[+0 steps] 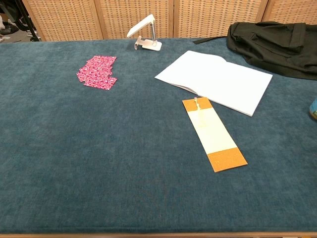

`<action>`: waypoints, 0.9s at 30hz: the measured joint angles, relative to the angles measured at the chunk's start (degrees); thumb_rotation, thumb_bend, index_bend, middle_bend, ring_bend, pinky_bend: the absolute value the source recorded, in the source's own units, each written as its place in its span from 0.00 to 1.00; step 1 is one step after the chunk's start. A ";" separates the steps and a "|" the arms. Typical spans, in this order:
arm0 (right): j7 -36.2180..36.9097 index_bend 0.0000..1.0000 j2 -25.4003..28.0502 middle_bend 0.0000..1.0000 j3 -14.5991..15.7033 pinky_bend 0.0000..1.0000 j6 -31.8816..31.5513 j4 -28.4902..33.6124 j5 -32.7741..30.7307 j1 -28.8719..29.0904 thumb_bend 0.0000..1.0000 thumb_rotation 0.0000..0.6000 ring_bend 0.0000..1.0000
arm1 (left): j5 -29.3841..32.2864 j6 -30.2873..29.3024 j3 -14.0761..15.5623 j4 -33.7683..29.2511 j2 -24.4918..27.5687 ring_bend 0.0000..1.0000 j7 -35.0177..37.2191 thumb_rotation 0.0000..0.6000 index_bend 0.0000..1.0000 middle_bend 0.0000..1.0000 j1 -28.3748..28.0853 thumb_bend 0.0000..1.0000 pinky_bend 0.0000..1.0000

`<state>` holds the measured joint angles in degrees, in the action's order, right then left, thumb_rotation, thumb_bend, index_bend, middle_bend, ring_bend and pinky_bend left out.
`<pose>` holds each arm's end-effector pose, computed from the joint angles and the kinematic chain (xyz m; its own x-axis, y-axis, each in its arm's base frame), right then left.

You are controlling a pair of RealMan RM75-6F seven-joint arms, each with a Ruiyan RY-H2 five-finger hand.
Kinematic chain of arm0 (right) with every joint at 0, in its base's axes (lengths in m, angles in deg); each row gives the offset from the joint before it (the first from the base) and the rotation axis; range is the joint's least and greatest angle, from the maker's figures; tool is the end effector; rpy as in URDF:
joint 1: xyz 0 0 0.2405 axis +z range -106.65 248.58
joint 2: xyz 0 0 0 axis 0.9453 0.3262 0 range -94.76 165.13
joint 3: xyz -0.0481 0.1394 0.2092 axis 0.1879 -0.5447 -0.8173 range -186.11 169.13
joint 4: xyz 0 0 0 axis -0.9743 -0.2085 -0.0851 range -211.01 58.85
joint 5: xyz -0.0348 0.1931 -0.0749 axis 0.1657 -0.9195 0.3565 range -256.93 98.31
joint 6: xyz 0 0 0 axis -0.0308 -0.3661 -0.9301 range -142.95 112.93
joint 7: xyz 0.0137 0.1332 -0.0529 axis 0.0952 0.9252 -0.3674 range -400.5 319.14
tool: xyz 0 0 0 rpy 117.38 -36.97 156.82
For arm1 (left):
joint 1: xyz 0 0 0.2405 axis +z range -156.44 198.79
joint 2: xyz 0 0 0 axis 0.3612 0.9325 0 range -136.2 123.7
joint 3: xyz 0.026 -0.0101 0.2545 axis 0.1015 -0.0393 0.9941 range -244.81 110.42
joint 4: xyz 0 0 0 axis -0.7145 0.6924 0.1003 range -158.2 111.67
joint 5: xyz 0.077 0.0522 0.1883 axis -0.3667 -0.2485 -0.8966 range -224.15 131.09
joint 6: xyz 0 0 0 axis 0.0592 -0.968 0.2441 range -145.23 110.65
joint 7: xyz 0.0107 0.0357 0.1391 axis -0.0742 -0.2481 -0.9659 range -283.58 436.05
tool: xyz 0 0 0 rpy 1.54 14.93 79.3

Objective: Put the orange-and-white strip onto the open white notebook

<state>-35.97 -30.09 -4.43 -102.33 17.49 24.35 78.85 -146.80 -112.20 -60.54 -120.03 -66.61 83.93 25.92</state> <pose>-0.2632 -0.1619 0.1247 0.3080 -0.0932 0.9468 -0.9011 -0.3480 0.2588 -0.2920 0.0940 0.1620 0.2434 0.0729 0.9672 0.9682 -0.0783 -0.2378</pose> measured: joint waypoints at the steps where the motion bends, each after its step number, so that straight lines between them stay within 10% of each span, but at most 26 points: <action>1: 0.00 0.02 -0.03 0.00 0.01 0.00 0.05 -0.06 -0.03 0.01 0.41 1.00 0.00 | 0.04 0.15 0.03 -0.02 0.01 0.00 -0.06 1.00 0.00 0.00 -0.04 0.00 0.00; 12: -0.16 0.04 -0.12 0.00 0.05 0.00 0.19 -0.28 -0.07 0.06 0.40 1.00 0.00 | 0.33 0.18 -0.08 -0.15 -0.12 0.00 -0.46 1.00 0.00 0.00 -0.03 0.00 0.00; 19: 0.23 0.05 -0.92 0.00 0.53 0.00 1.24 -1.98 1.67 1.05 0.01 1.00 0.00 | -0.05 -0.64 -0.17 -0.15 -0.21 0.00 -0.37 1.00 0.00 0.00 0.17 0.00 0.00; 27: -1.27 0.08 -2.85 0.00 -0.13 0.00 7.32 -11.16 10.73 10.81 0.00 1.00 0.00 | 0.93 -0.51 -0.72 -0.53 -0.44 0.00 -1.32 1.00 0.00 0.00 0.19 0.00 0.00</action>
<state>-37.24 -32.94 -4.55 -95.00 6.33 35.08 89.66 -145.87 -112.71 -61.26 -120.56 -67.05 82.61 26.10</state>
